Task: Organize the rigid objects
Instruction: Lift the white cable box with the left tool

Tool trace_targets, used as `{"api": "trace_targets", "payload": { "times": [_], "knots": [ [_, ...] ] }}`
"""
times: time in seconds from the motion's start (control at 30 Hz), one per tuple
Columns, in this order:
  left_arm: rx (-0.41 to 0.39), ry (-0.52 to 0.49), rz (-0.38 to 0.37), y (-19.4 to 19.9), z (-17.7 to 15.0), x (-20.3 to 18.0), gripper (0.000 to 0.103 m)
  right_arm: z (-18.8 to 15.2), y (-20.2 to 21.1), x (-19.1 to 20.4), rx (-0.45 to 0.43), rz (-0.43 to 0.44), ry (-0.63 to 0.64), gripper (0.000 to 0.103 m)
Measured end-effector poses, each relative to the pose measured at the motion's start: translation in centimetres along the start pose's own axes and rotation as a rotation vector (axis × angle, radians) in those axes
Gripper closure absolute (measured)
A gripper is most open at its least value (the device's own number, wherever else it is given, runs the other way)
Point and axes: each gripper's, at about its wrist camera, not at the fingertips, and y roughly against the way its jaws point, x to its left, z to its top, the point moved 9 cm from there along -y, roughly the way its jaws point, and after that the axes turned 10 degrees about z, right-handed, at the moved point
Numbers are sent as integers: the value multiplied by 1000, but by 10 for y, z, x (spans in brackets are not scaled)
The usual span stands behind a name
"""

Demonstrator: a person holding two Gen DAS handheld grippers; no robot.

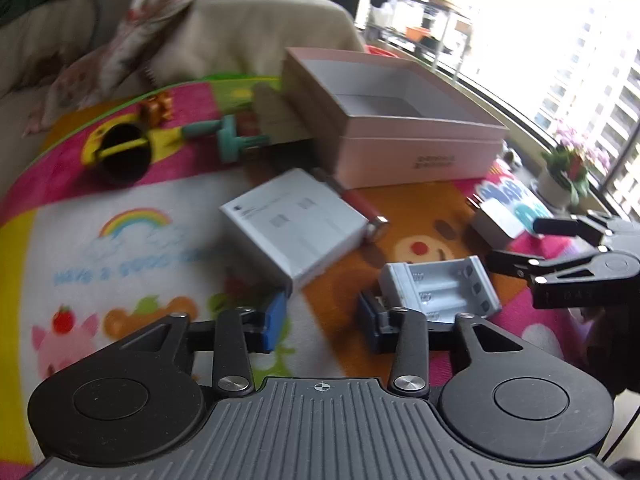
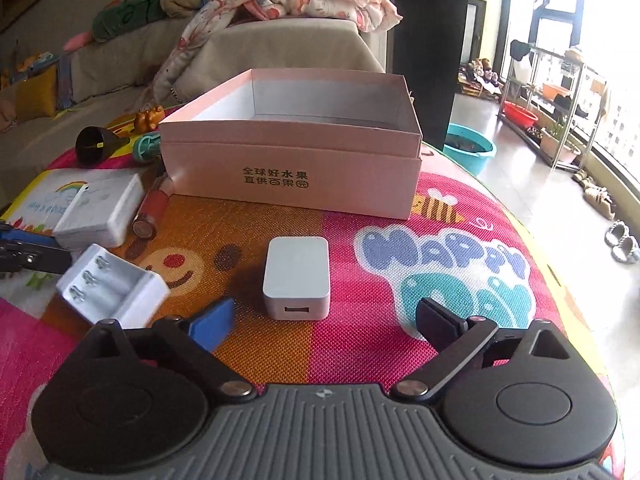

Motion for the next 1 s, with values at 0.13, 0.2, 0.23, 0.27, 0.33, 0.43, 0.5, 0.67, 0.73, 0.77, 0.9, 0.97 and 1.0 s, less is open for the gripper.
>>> {"api": "trace_targets", "payload": {
  "times": [0.13,0.2,0.23,0.27,0.33,0.43,0.5,0.67,0.73,0.77,0.9,0.97,1.0],
  "knots": [
    [-3,-65,11,-3,-1,-15,39,0,-1,0,0,5,-5,5],
    [-5,-84,31,-3,-3,-18,37,0,-1,-1,0,3,-8,4],
    [-4,-80,24,-3,-3,-19,31,0,-1,-2,0,5,-10,4],
    [-2,-68,10,-4,-3,-20,28,0,-1,-2,0,6,-12,4],
    [1,-37,-3,-5,-2,-22,22,-1,-1,-2,0,10,-12,4],
    [-18,116,-8,0,5,-11,24,0,-1,-2,0,10,-13,3],
    [-65,229,21,7,14,1,24,0,-2,-1,-1,9,-11,3],
    [-242,202,137,22,54,2,26,-1,-2,-1,-2,9,-11,3],
    [-263,75,203,10,61,-11,26,-1,-2,-2,-2,9,-12,3],
    [-273,4,254,1,62,-16,26,-1,-2,-1,-2,10,-12,3],
    [-266,-113,328,-23,49,-21,31,-1,-2,-1,-2,10,-12,3],
    [-232,-123,317,-22,41,-13,30,-1,-2,-1,-2,10,-13,3],
    [-226,-125,315,-18,36,-8,30,-1,-2,-1,-2,10,-13,3]
  ]
}}
